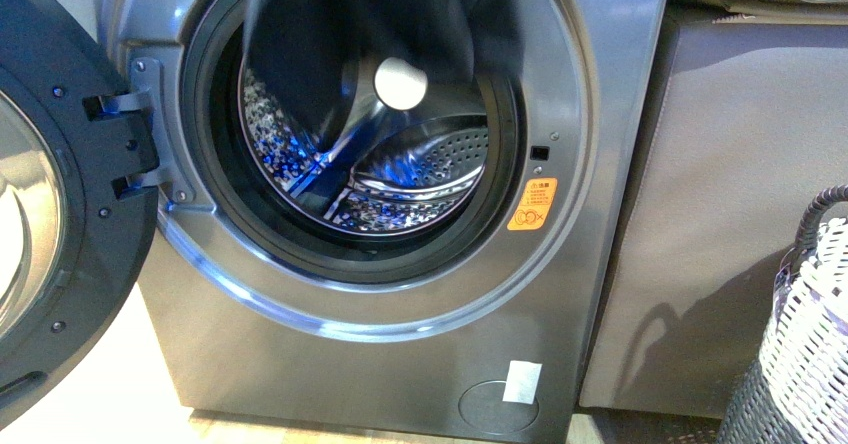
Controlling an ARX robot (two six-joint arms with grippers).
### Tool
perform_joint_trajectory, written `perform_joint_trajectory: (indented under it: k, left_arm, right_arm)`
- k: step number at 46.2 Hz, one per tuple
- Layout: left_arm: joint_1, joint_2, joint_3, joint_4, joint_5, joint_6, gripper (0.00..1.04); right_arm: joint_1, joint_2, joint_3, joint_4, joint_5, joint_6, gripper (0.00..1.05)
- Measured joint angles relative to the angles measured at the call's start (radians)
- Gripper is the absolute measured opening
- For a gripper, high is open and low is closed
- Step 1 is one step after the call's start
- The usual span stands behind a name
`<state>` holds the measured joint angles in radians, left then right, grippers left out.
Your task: Put clothes into washing machine
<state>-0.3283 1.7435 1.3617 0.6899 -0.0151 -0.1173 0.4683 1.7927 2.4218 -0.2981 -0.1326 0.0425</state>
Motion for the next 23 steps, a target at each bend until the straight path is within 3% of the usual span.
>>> perform_joint_trajectory:
  k: [4,7,8,10,12,23]
  left_arm:
    - [0.029,0.0,-0.037,-0.002,0.008,-0.006,0.1]
    - [0.048,0.0,-0.061,-0.006,0.011,-0.006,0.1]
    - [0.057,0.0,-0.075,-0.006,0.013,-0.006,0.1]
    - [0.072,0.004,-0.095,-0.006,0.018,-0.006,0.1]
    - [0.08,0.007,-0.106,-0.005,0.018,-0.005,0.1]
    - [0.109,0.069,-0.164,0.024,-0.004,-0.008,0.1]
  right_arm:
    - [0.0,-0.001,0.0,0.0,0.001,0.0,0.97]
    - [0.012,-0.024,-0.008,-0.099,0.157,-0.013,0.91]
    - [0.01,-0.074,-0.085,-0.148,0.268,-0.019,0.86]
    - [0.0,-0.183,-0.273,-0.116,0.447,-0.028,0.77]
    - [-0.013,-0.255,-0.396,-0.061,0.496,-0.032,0.72]
    - [-0.138,-0.702,-1.124,0.268,0.475,-0.036,0.38]
